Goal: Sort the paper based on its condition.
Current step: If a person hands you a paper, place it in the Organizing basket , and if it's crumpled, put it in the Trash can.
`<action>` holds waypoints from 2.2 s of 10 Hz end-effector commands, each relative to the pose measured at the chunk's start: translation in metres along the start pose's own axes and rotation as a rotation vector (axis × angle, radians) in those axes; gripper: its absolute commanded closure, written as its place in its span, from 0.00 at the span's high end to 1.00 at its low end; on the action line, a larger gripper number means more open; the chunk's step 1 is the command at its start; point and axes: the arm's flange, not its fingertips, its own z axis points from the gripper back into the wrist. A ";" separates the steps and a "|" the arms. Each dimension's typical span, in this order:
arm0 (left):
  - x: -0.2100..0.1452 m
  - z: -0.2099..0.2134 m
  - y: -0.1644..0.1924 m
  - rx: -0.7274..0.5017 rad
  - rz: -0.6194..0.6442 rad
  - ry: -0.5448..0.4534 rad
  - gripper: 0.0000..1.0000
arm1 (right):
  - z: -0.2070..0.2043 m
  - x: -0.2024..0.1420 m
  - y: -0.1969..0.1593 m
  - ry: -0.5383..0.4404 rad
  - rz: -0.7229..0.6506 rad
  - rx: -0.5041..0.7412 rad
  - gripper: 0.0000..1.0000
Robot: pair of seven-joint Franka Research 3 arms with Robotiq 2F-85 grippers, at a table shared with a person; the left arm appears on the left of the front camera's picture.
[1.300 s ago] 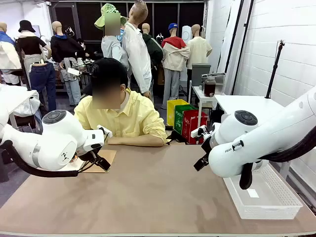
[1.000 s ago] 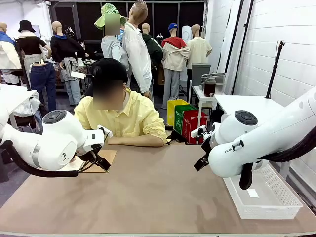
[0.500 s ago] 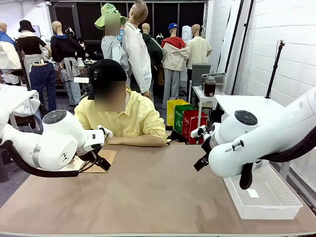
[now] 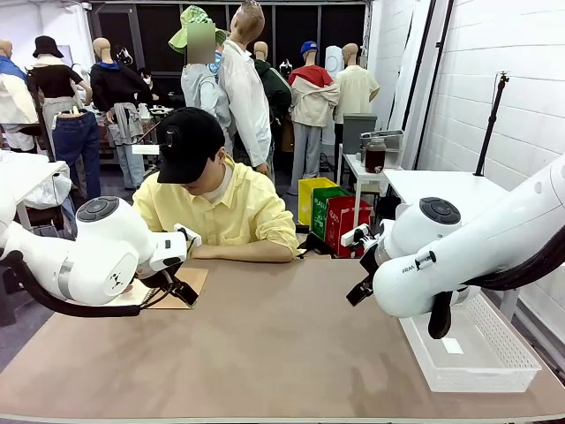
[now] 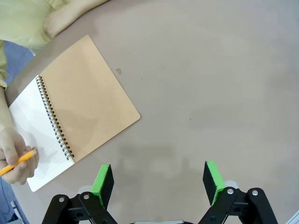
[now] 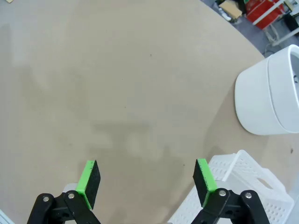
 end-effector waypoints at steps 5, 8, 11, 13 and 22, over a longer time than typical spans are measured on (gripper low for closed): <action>0.004 0.005 0.001 0.004 0.005 0.006 1.00 | 0.000 0.000 0.000 0.000 0.000 0.000 1.00; 0.022 0.044 0.008 0.026 0.017 0.026 1.00 | 0.035 0.018 -0.010 -0.039 0.013 0.071 1.00; 0.042 0.093 0.011 -0.001 0.036 0.015 1.00 | 0.090 0.038 -0.027 -0.084 0.037 0.109 1.00; 0.052 0.123 0.008 -0.001 0.036 -0.004 1.00 | 0.124 0.048 -0.035 -0.118 0.066 0.135 1.00; 0.068 0.204 0.013 0.004 0.073 -0.012 1.00 | 0.161 0.062 -0.032 -0.227 0.140 0.216 1.00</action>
